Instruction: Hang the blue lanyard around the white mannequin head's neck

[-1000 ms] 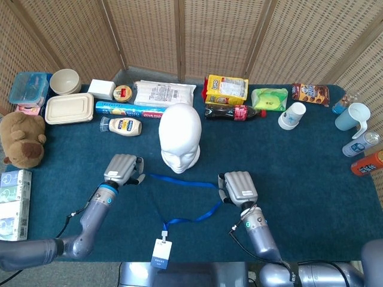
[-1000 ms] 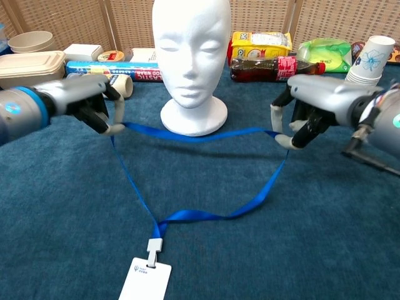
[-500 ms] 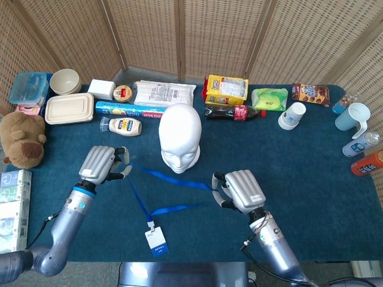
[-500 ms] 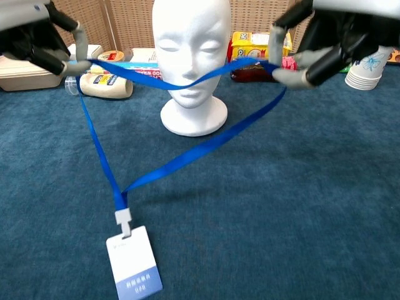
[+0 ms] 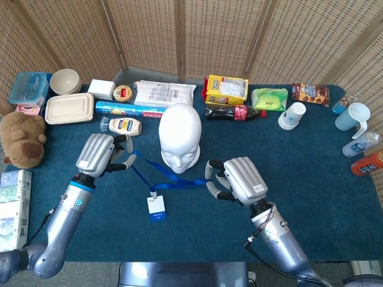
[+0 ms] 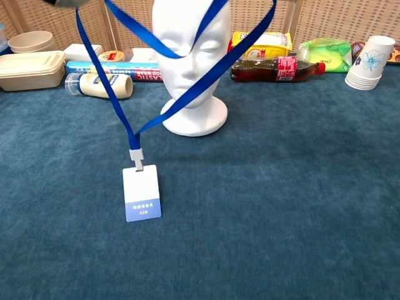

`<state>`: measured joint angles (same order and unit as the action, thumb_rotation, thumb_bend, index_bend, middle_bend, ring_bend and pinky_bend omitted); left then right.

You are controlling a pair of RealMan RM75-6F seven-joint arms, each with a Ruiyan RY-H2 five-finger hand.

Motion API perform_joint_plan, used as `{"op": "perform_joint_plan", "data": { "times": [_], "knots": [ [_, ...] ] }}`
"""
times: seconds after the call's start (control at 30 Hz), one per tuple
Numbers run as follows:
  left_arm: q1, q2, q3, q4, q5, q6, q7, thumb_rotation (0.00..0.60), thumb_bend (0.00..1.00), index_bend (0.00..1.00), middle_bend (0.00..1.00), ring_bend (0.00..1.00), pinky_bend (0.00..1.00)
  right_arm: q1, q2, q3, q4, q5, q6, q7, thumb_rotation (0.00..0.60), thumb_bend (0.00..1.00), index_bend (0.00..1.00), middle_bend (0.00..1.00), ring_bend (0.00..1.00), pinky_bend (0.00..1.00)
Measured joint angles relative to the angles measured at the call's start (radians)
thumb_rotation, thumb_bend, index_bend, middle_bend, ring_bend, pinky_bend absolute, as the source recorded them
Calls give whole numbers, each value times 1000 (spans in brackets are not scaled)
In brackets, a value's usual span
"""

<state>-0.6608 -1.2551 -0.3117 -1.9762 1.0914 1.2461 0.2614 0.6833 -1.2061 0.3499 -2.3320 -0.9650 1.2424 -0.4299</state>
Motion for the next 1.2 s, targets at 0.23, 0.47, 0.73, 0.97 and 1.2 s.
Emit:
{"op": "perform_joint_plan", "data": {
  "times": [0.23,0.47,0.73,0.97,1.2],
  "knots": [
    [-33,9,-59,-15,-53,5,21,559,458,647,1000,1000,1000,56,50,87,27,101,-62,82,600,486,619,1000,1000,1000],
    [-87,-12,-117,8,-135,-9,28,557,458,647,1000,1000,1000,97,86,159,95,185,-97,168,600,485,621,1000,1000,1000],
    [-146,-38,-164,46,-216,-31,36,556,457,647,1000,1000,1000,141,138,222,202,289,-175,265,600,485,623,1000,1000,1000],
    [-194,-55,-200,88,-323,-58,35,556,457,647,1000,1000,1000,178,176,252,286,371,-241,320,600,485,622,1000,1000,1000],
    [-227,-73,-218,153,-398,-87,18,555,457,647,1000,1000,1000,201,207,266,365,437,-295,375,600,484,622,1000,1000,1000]
  ]
}}
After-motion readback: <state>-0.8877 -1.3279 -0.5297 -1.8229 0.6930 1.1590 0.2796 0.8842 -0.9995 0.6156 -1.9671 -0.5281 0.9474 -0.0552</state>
